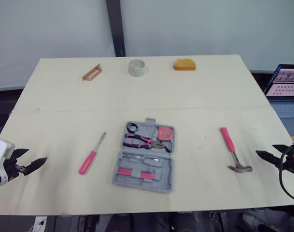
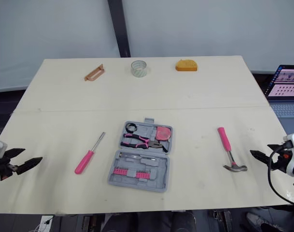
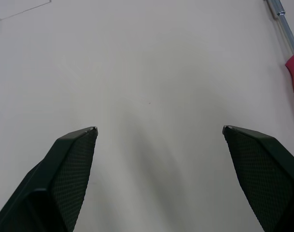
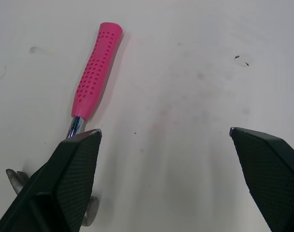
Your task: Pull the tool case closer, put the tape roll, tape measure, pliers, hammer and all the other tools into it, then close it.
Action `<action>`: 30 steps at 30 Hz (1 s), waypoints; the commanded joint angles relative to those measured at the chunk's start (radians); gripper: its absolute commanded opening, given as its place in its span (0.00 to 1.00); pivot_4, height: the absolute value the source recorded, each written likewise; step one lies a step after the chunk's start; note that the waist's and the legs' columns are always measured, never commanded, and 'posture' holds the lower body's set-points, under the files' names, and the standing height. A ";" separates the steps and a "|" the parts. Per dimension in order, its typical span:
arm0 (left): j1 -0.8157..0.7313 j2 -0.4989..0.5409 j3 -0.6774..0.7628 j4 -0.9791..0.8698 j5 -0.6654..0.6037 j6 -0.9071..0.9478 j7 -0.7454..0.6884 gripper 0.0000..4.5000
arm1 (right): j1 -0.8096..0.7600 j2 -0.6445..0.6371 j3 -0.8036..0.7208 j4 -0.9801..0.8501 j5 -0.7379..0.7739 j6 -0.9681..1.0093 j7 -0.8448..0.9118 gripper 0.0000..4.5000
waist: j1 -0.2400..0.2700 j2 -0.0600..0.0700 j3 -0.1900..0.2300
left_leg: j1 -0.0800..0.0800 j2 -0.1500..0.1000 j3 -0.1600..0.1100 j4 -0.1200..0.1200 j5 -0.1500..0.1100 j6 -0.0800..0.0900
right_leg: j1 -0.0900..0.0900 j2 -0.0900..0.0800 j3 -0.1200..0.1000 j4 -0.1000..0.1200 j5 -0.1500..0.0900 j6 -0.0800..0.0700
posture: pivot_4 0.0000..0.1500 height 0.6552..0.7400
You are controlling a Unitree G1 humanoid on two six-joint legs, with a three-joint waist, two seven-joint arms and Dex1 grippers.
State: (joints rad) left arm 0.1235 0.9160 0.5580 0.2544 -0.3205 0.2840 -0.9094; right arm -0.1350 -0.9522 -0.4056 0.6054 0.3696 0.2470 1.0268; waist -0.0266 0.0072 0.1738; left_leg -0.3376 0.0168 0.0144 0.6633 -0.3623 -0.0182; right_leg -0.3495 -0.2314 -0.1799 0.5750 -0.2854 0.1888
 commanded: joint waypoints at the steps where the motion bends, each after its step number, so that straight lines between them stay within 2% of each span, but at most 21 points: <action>1: -0.003 -0.008 -0.035 -0.160 -0.052 0.010 -0.049 0.99 | 0.081 0.035 -0.037 -0.205 0.053 0.095 -0.039 1.00 | 0.003 0.000 0.000 | 0.000 0.000 0.000 0.000 0.000 0.000 | 0.000 0.000 0.000 0.000 0.000 0.000 | 1.00 1.00; 5: -0.027 -0.022 -0.149 -0.343 -0.095 0.057 -0.097 0.99 | 0.198 0.102 -0.035 -0.488 0.079 0.264 -0.157 1.00 | 0.009 0.000 0.000 | -0.002 0.000 0.000 0.000 0.000 0.000 | -0.001 0.000 0.000 0.000 0.000 0.000 | 1.00 1.00; 8: -0.079 -0.038 -0.279 -0.462 -0.098 0.078 -0.114 0.99 | 0.235 0.145 -0.033 -0.594 0.065 0.338 -0.248 1.00 | 0.022 0.001 0.001 | -0.002 0.000 0.001 0.001 0.000 0.000 | -0.002 0.000 0.002 0.001 0.000 0.000 | 1.00 1.00; 17: -0.343 -0.142 -0.580 -0.582 -0.084 0.073 -0.169 0.99 | 0.249 0.206 -0.011 -0.685 0.048 0.402 -0.348 1.00 | 0.029 0.001 0.000 | -0.002 0.001 0.003 0.002 0.000 0.000 | -0.003 0.002 0.005 0.002 0.001 -0.001 | 1.00 1.00; 26: -0.440 -0.210 -0.696 -0.583 -0.041 0.042 -0.165 0.99 | 0.244 0.233 -0.011 -0.695 0.022 0.408 -0.417 1.00 | 0.028 0.001 0.001 | -0.002 0.001 0.003 0.003 0.000 0.000 | -0.003 0.002 0.005 0.002 0.001 -0.001 | 1.00 1.00; 29: -0.448 -0.216 -0.702 -0.576 -0.032 0.040 -0.164 1.00 | 0.242 0.238 -0.010 -0.685 0.018 0.406 -0.428 0.83 | 0.029 0.001 0.000 | -0.002 0.001 0.003 0.002 0.000 0.000 | -0.003 0.002 0.005 0.001 0.001 -0.001 | 1.00 1.00; 30: -0.451 -0.219 -0.707 -0.577 -0.027 0.040 -0.162 1.00 | 0.240 0.238 -0.006 -0.677 0.013 0.403 -0.430 0.73 | 0.029 0.001 0.001 | -0.002 0.001 0.003 0.002 0.000 0.000 | -0.003 0.002 0.005 0.001 0.001 -0.001 | 1.00 1.00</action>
State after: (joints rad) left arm -0.3134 0.7006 -0.1406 -0.3047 -0.3507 0.3361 -1.0726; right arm 0.1049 -0.7128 -0.3977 -0.0576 0.3890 0.6576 0.6142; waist 0.0025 0.0077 0.1743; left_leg -0.3396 0.0175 0.0177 0.6658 -0.3624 -0.0182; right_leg -0.3530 -0.2291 -0.1747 0.5763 -0.2847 0.1879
